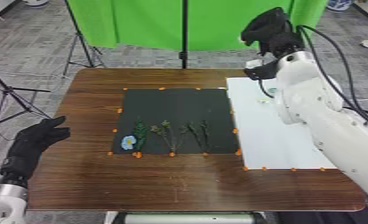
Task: Arrange flowers
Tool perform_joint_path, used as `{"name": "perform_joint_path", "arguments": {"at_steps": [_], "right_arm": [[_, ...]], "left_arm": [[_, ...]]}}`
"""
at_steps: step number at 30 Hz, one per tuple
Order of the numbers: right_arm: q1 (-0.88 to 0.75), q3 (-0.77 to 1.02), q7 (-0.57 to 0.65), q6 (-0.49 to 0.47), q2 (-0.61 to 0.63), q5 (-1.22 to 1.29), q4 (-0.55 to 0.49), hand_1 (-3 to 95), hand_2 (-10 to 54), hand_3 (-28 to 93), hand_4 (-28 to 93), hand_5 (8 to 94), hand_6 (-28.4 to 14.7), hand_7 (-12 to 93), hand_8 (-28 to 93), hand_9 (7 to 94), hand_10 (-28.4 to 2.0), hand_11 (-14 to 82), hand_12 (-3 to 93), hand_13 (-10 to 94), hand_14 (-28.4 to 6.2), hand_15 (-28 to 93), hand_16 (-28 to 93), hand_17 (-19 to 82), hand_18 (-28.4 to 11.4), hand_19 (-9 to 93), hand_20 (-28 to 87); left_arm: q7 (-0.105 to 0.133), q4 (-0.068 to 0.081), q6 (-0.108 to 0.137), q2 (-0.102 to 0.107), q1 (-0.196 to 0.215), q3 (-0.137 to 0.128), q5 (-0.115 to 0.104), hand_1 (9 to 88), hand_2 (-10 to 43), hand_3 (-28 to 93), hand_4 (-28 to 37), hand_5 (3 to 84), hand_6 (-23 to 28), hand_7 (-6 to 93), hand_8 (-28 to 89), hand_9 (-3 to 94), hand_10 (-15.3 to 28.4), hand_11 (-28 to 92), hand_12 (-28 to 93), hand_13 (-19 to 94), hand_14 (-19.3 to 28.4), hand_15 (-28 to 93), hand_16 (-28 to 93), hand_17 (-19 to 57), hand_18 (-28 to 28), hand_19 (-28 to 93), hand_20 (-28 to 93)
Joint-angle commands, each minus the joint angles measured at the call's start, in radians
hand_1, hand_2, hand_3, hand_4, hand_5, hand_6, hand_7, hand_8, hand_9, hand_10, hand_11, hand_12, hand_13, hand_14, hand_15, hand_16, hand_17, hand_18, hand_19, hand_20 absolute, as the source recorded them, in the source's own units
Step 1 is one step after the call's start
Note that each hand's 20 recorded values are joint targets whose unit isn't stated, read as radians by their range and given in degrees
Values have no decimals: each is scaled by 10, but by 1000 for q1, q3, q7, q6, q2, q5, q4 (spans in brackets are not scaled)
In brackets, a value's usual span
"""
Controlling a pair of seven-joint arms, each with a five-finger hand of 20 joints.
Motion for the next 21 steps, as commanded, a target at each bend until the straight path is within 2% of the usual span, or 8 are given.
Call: {"name": "perform_joint_path", "arguments": {"at_steps": [1, 4, 10, 11, 12, 21], "right_arm": [[155, -178, -34, -50, -274, 364, 124, 679, -95, 520, -131, 773, -32, 279, 178, 931, -94, 111, 445, 937, 20, 670, 274, 695, -114, 932, 576], [173, -251, -33, -62, -329, 347, 176, 680, -95, 521, -134, 770, -31, 283, 176, 930, -92, 110, 444, 937, 21, 672, 274, 695, -114, 932, 578], [165, -335, -50, -101, -419, 376, 271, 678, -95, 525, -139, 767, -31, 288, 171, 929, -92, 109, 442, 937, 21, 674, 273, 695, -113, 932, 580], [158, -342, -49, -113, -428, 359, 279, 678, -95, 526, -140, 765, -31, 290, 170, 929, -92, 109, 441, 937, 21, 674, 274, 695, -113, 932, 580], [161, -359, -50, -111, -431, 350, 287, 677, -95, 527, -142, 765, -31, 290, 168, 928, -92, 107, 440, 937, 22, 674, 274, 695, -113, 932, 581], [157, -411, -17, -121, -489, 329, 354, 677, -95, 535, -150, 759, -30, 291, 157, 923, -91, 95, 422, 937, 23, 674, 278, 693, -113, 932, 586]], "left_arm": [[-8, 18, -16, 8, -26, 25, 1, 255, 239, 600, -283, 478, 79, 80, -64, 503, 163, 177, 80, 420, 194, 195, -55, 107, 150, 232, 145], [-6, 24, -19, 10, -34, 30, 2, 254, 240, 601, -283, 477, 79, 81, -64, 503, 162, 177, 81, 420, 193, 194, -55, 107, 150, 232, 145], [3, 42, -30, 7, -63, 59, 5, 254, 241, 601, -283, 478, 79, 81, -65, 503, 164, 177, 81, 421, 193, 195, -55, 107, 151, 232, 145], [4, 35, -24, 6, -58, 61, 8, 254, 241, 601, -283, 478, 79, 81, -65, 504, 164, 177, 81, 421, 193, 195, -55, 107, 151, 232, 145], [6, 43, -28, 11, -69, 68, 7, 254, 242, 600, -283, 478, 79, 81, -65, 504, 164, 177, 81, 421, 193, 195, -55, 107, 150, 232, 145], [7, 45, -27, 12, -78, 79, 9, 254, 242, 601, -283, 478, 78, 82, -64, 504, 164, 177, 81, 421, 194, 194, -54, 107, 150, 232, 145]]}}
